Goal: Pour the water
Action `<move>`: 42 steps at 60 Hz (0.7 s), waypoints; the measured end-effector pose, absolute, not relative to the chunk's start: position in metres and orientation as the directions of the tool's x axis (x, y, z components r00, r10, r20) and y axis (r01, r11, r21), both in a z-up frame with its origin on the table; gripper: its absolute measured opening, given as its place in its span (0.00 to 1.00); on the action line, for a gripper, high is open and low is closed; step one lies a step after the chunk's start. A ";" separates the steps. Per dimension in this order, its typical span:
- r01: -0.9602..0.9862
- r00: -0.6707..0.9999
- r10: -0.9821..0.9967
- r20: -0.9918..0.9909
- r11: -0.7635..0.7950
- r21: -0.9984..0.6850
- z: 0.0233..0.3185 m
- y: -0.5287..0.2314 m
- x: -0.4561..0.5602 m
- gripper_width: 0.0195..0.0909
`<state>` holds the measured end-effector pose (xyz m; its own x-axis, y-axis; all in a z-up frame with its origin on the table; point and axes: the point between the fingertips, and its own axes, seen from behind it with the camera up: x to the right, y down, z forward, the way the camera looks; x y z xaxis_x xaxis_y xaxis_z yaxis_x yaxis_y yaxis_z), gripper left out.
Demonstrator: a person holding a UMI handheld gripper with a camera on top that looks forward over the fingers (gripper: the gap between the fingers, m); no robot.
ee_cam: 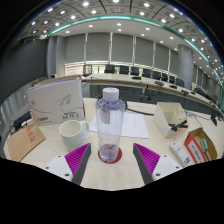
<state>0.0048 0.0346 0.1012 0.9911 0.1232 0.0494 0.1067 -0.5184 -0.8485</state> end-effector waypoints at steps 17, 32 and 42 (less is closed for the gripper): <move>0.110 0.993 0.038 0.109 -0.611 -0.784 0.183 -0.129 -0.037 0.93; 0.133 0.990 0.047 0.132 -0.607 -0.783 0.216 -0.243 -0.090 0.93; 0.140 0.989 0.052 0.136 -0.584 -0.799 0.228 -0.278 -0.103 0.93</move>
